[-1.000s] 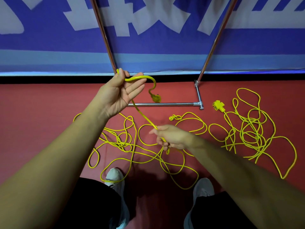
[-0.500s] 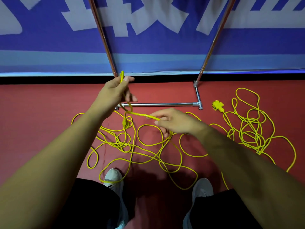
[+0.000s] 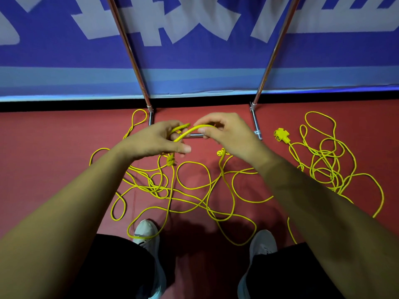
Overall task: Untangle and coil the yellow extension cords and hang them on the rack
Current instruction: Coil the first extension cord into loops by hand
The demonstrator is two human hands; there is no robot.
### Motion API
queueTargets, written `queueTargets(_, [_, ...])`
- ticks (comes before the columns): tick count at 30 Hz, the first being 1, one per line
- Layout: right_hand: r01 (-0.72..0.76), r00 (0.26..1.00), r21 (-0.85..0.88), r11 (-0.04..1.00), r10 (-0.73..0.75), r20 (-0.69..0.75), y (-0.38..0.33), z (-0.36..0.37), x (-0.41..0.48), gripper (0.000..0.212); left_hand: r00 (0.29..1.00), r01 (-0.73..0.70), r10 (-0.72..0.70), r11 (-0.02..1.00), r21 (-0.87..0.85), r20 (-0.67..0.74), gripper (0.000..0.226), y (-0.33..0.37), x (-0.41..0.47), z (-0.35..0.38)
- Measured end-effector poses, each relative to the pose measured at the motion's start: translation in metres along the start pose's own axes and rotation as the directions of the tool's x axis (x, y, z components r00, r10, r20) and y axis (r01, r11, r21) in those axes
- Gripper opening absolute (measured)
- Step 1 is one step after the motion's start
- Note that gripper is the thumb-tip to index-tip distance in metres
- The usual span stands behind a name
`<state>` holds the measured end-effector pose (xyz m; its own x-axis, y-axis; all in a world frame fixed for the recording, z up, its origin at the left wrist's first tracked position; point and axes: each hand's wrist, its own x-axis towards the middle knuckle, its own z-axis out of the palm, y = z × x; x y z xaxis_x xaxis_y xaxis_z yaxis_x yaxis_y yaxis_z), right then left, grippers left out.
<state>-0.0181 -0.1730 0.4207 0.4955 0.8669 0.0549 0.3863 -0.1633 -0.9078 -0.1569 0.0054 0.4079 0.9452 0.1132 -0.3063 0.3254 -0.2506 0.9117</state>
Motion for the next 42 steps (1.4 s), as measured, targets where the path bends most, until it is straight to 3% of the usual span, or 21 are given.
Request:
queueTargets(3, [-0.053,0.990,0.089,0.995,0.064,-0.127,0.005,-0.001,0.003,0.007,0.995,-0.059,0.055,0.997,-0.048,-0.078,0.026,0.005,0.001,0.002])
queueTargets(6, [-0.072,0.985,0.135,0.988,0.092,-0.147,0.005,0.000,0.004,0.016,0.993,-0.115,0.099,0.946,-0.303,-0.066,0.030,0.005,0.001,0.001])
queueTargets(11, [-0.075,0.995,0.278,0.958,0.089,-0.036,0.006,0.007,0.003,0.010,0.981,-0.118,0.190,0.739,-0.663,0.037,0.030,0.006,0.003,0.005])
queueTargets(15, [-0.138,0.987,0.432,0.891,0.089,0.130,0.007,0.012,0.000,0.022,0.973,-0.107,0.229,0.579,-0.808,0.035,0.025,0.009,0.002,0.004])
queueTargets(17, [-0.147,0.979,0.408,0.901,0.073,0.192,0.008,0.012,-0.001,0.017,0.976,-0.128,0.220,0.542,-0.831,-0.007,0.024,0.009,0.002,0.002])
queueTargets(19, [-0.144,0.974,0.436,0.888,0.050,0.220,0.010,0.011,-0.002,0.011,0.979,-0.160,0.197,0.575,-0.802,-0.055,0.026,0.010,0.002,0.002])
queueTargets(24, [-0.221,0.963,0.614,0.758,0.071,0.259,0.013,0.003,-0.003,0.012,0.982,-0.161,0.097,0.876,-0.455,-0.162,0.021,0.012,0.000,0.000])
queueTargets(26, [-0.218,0.963,0.584,0.782,0.074,0.260,0.013,0.002,-0.004,0.011,0.978,-0.141,0.082,0.938,-0.318,-0.191,0.016,0.013,-0.001,0.002])
queueTargets(28, [-0.197,0.969,0.570,0.797,0.070,0.238,0.012,0.002,-0.003,0.010,0.972,-0.138,0.070,0.942,-0.305,-0.223,0.008,0.014,-0.002,0.006])
queueTargets(33, [-0.229,0.964,0.583,0.779,0.099,0.247,0.012,-0.005,-0.005,0.014,0.944,-0.228,0.113,0.902,-0.366,-0.310,0.024,0.019,-0.002,0.009])
queueTargets(36, [-0.231,0.960,0.549,0.803,0.097,0.262,0.015,-0.010,-0.005,0.012,0.937,-0.226,0.048,0.839,-0.494,-0.347,0.030,0.021,-0.001,0.009])
queueTargets(42, [-0.306,0.927,0.504,0.807,0.132,0.351,0.034,-0.012,-0.006,0.008,0.948,-0.188,-0.126,0.521,-0.832,-0.293,0.033,0.025,-0.002,0.006])
